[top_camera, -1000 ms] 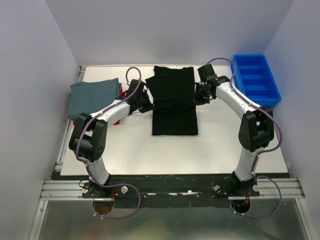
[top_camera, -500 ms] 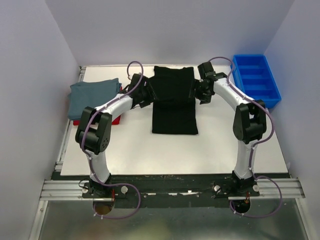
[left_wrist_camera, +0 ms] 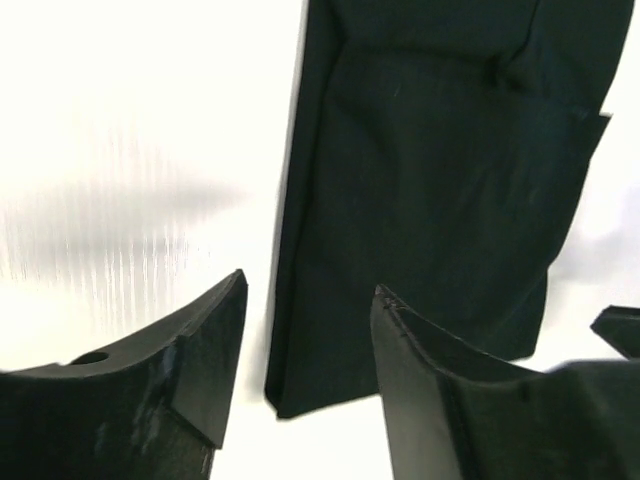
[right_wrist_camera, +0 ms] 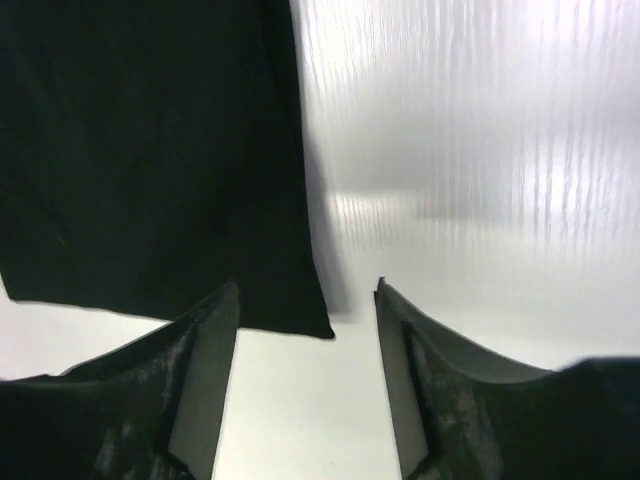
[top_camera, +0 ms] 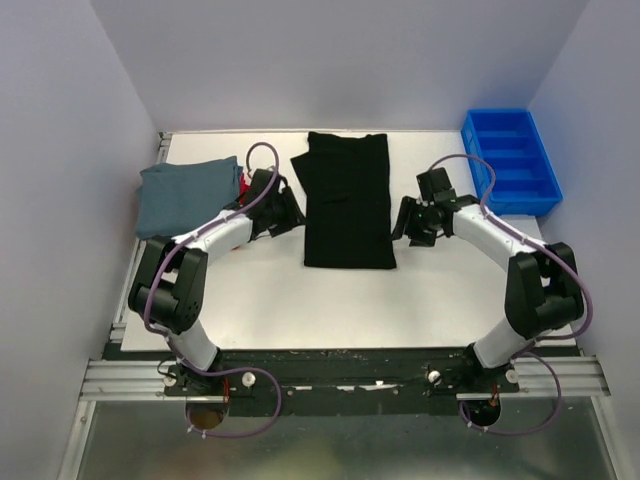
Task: Fold and stack the t-shirts
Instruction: Fold the folded rectangular tshirt in 1/3 of the way, then grab one side of the 2/3 rectangular tshirt with both arms
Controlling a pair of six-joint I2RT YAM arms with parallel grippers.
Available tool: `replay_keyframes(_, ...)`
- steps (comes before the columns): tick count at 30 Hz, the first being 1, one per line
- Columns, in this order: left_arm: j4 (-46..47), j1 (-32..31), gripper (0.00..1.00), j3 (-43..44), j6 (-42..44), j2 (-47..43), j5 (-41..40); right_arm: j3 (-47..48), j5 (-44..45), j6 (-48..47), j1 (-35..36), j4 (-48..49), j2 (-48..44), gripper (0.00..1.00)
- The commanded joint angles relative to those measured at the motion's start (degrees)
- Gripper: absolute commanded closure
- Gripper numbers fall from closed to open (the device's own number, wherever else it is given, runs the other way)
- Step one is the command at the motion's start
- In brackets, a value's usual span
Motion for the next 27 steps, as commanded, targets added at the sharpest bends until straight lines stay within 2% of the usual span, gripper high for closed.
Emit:
replay_keyframes(1,4.8,-2.0,0.42,-10.0,-2.4,-5.3,3.9,-8.9,-6.3,0.7,-0.1,7.1,-4.0,0.42)
replay_keyframes(2,5.4,-2.5,0.43,-11.5,-3.0,-5.9,3.9,-10.0,-7.0,0.5,-0.1,7.4,-4.3,0.46)
replay_keyframes(6,7.6,-4.6,0.46,-15.3,-4.1,-6.9,4.0,-12.5,-9.4,-1.0,-0.1,7.8,-4.6,0.47)
replay_keyframes(13,8.2,-5.3,0.47,-16.2,-3.7,-5.1,5.0,-12.9,-12.0,-1.3,-0.2,9.1,-1.6,0.48)
replay_keyframes(18,8.2,-5.4,0.54,-16.2,-3.4,-3.9,5.4,-12.8,-13.2,-1.2,-0.1,9.0,0.9,0.64)
replay_keyframes(23,7.7,-5.4,0.54,-16.5,-3.2,-3.8,4.8,-14.7,-13.3,-0.9,0.3,10.0,0.8,0.66)
replay_keyframes(24,7.7,-5.4,0.56,-16.5,-3.1,-3.6,4.9,-14.8,-13.1,-0.9,0.4,10.1,0.9,0.71)
replay_keyframes(27,7.1,-5.4,0.59,-16.6,-3.3,-3.5,5.4,-14.7,-13.3,-1.0,0.4,10.0,1.6,0.71)
